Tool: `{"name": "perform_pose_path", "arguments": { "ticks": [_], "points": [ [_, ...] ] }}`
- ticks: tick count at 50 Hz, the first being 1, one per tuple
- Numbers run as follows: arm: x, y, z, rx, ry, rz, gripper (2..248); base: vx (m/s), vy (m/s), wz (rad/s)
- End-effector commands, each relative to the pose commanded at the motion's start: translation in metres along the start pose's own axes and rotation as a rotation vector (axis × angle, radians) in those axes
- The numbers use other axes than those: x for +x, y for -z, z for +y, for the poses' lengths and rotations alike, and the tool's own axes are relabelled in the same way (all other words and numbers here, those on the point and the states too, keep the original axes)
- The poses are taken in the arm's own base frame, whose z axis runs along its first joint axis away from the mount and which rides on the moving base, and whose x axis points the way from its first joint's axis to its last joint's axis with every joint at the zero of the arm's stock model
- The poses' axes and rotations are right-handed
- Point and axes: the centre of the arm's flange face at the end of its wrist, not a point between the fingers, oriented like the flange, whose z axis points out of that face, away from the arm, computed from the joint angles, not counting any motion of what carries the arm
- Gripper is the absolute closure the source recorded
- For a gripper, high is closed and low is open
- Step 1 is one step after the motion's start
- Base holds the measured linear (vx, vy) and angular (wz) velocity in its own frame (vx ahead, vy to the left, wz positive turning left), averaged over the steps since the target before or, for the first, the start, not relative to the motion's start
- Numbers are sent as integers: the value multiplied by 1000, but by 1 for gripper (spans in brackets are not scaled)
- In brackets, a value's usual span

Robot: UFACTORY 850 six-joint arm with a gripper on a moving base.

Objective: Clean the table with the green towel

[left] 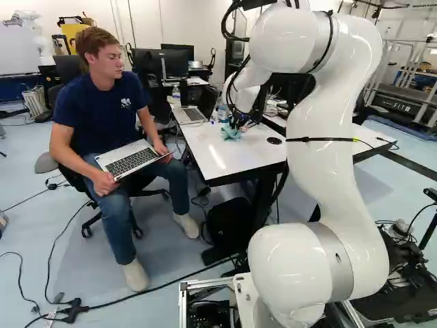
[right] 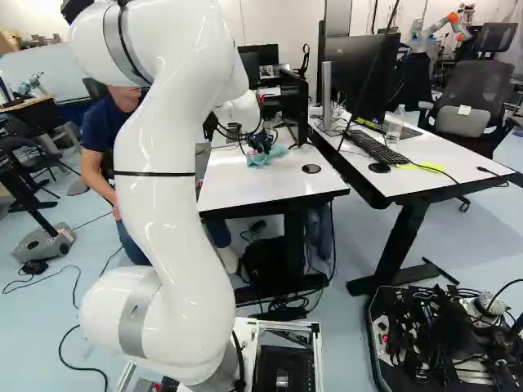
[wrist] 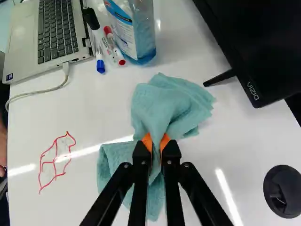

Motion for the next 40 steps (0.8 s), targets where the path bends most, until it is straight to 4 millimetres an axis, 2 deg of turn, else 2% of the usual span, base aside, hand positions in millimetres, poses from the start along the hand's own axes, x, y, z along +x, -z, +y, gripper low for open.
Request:
{"name": "perform_pose_path", "arguments": {
  "ticks": [40],
  "points": [
    [-4,0,0,0,0,-48,211,0,0,0]
  ]
}}
